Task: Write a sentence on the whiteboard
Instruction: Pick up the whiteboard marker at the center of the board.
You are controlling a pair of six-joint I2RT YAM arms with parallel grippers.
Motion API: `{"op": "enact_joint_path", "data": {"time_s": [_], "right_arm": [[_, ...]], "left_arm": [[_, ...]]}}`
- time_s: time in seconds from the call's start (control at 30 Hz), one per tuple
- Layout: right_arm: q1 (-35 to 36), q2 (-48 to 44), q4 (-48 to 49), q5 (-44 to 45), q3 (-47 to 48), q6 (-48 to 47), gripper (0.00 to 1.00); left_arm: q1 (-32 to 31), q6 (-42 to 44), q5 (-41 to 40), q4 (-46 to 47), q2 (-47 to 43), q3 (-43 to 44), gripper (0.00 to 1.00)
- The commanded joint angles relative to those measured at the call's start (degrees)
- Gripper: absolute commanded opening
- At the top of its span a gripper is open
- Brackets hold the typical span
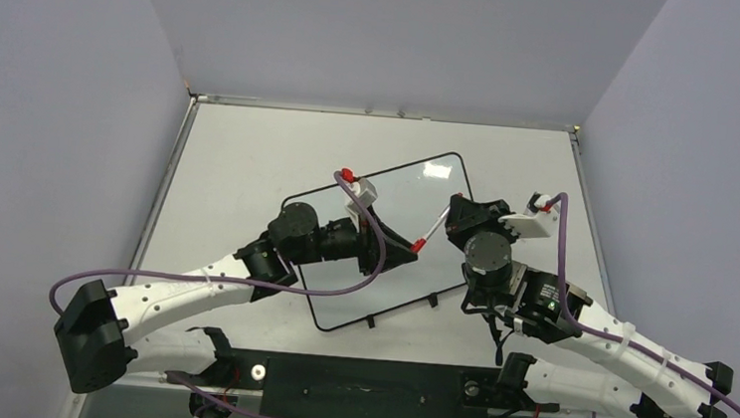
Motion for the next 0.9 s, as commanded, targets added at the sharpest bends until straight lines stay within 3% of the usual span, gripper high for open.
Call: {"op": "enact_joint_path", "data": {"time_s": [0.0, 0.27, 0.57, 0.87], "right_arm": [[-0.07, -0.65, 2.42, -0.75, 0.60, -1.10, 0.00], [-0.13, -0.80, 3.85, -2.18, -0.37, -1.47, 0.00], [0.43, -1.06, 6.52, -3.27, -1.97, -2.86, 0.00], [0.85, -0.94, 7.78, -3.47, -2.73, -3.63, 0.00]], "left_arm": [[-0.59, 0.70, 0.99, 4.32, 0.78, 3.57, 0.16], [-0.93, 0.27, 0.83, 5.33, 2.33, 4.22, 0.15], [-0.98, -0.21, 1.32, 5.96, 3.50, 4.95, 0.24], [-1.01, -0.74, 1.38, 6.62, 3.23, 4.31, 0.26]]}}
